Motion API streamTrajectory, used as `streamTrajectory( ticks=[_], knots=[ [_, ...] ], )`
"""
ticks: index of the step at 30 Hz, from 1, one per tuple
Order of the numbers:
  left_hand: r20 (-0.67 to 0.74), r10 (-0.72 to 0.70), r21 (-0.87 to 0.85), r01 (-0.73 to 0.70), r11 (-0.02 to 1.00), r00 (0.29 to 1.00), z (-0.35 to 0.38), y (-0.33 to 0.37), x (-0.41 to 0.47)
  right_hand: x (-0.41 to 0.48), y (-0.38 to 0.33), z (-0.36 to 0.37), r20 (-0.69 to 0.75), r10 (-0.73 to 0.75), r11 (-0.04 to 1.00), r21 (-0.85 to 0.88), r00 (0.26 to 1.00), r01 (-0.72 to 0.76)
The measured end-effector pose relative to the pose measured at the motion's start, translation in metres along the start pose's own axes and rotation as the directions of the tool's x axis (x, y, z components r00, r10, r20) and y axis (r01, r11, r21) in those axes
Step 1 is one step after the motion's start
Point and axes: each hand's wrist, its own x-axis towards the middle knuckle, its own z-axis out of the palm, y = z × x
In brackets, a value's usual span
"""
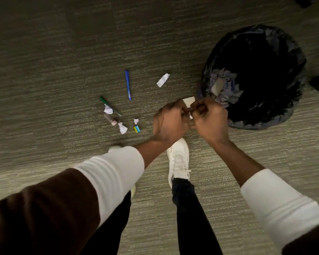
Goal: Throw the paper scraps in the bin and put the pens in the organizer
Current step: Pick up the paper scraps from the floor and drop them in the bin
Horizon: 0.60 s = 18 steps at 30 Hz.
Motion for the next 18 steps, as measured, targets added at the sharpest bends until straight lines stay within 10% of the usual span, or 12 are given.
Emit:
streamTrajectory(
  ticks=[6,18],
  knots=[
    [0.128,-0.204,0.141,0.186,0.972,0.971,0.020,-0.107,-0.005,0.023,0.036,0.070,0.296,0.182,0.938,-0.339,0.938,-0.076],
    [0.122,-0.709,0.142,0.694,0.706,0.695,0.109,-0.255,0.020,0.077,0.121,0.156,0.315,0.200,0.777,-0.628,0.928,0.046]
  ],
)
